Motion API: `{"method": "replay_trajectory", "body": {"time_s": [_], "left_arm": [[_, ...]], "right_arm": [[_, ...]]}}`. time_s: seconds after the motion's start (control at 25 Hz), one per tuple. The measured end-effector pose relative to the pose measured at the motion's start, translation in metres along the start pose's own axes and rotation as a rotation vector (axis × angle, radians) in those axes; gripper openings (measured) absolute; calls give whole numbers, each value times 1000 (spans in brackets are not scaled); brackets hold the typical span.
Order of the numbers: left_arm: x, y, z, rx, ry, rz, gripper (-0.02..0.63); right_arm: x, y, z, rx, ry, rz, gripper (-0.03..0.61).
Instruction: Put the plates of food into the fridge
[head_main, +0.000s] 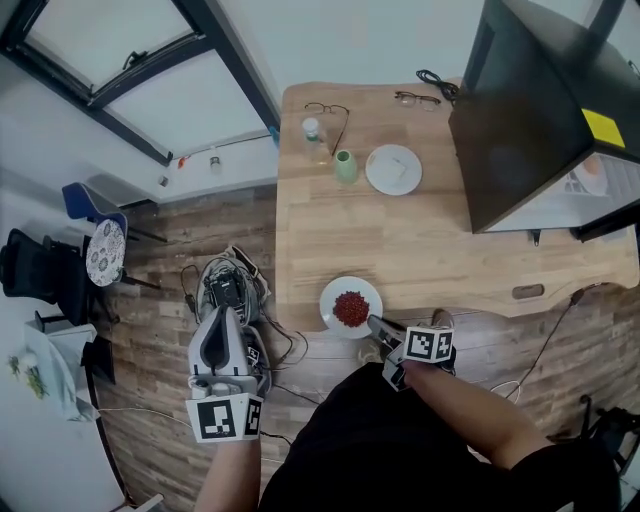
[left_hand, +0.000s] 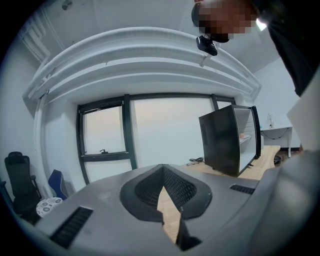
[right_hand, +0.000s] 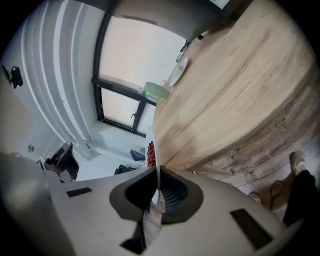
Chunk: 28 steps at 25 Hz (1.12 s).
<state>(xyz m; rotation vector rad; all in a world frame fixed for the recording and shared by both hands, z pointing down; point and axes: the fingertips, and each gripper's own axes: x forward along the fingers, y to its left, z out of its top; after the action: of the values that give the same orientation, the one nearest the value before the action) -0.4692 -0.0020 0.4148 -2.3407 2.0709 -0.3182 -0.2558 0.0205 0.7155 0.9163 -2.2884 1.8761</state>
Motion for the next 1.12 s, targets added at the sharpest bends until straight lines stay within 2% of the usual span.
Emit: {"method": "replay_trajectory", "body": {"time_s": [0.4, 0.8, 1.12], "left_arm": [[44, -61, 33, -25, -78, -112, 3], [87, -145, 64, -41, -125, -230, 3], [113, -212, 86, -44, -156, -312, 3]], "right_arm": [[-74, 9, 65, 10, -162, 3, 31], [-164, -17, 124, 33, -311, -46, 31], [-234, -35, 155, 33, -403, -69, 31]]}}
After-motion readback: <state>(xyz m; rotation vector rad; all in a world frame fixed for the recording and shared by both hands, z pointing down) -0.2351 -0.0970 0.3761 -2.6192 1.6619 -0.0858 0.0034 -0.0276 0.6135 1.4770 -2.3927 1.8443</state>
